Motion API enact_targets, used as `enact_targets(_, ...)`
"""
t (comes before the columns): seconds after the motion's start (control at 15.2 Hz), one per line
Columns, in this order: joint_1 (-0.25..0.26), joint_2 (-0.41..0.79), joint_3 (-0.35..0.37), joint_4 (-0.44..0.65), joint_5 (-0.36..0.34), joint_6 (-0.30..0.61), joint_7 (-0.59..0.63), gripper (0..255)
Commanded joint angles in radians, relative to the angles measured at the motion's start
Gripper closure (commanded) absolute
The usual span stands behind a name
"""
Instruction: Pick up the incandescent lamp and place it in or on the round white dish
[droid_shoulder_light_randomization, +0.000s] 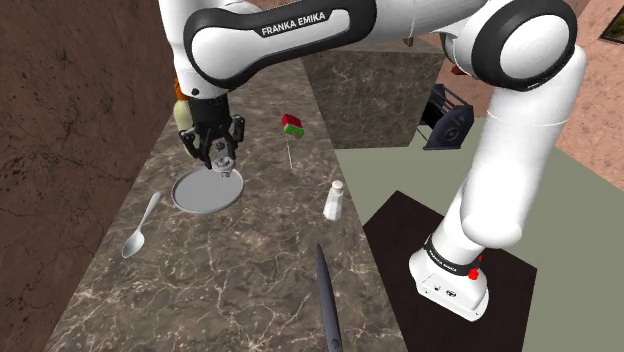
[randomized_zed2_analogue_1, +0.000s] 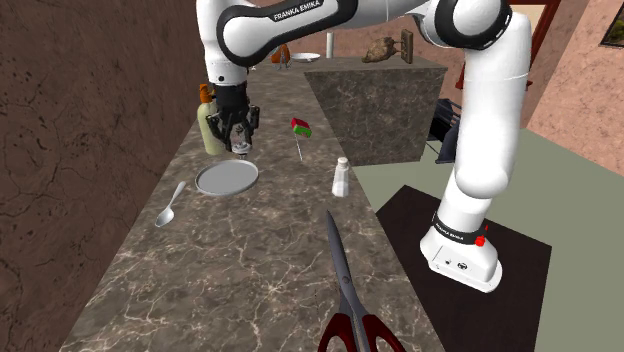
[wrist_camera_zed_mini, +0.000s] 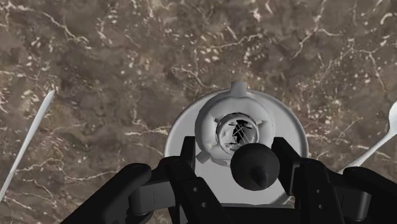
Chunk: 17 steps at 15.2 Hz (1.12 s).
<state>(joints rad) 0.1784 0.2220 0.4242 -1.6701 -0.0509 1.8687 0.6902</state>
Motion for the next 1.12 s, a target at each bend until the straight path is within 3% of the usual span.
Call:
enact_targets(0.0, 0.011, 0.096, -0.009, 0.119, -0.037, -0.03, 0.002, 255)
enact_targets(0.26, 0.053, 0.288, -0.032, 0.392, -0.098, -0.12, -0.003, 255)
enact_targets(0.33, 0.057, 0.303, -0.035, 0.415, -0.101, -0.128, -0.004, 255)
enact_targets(1.06, 0.046, 0.315, -0.041, 0.281, -0.108, 0.016, 0.001, 255)
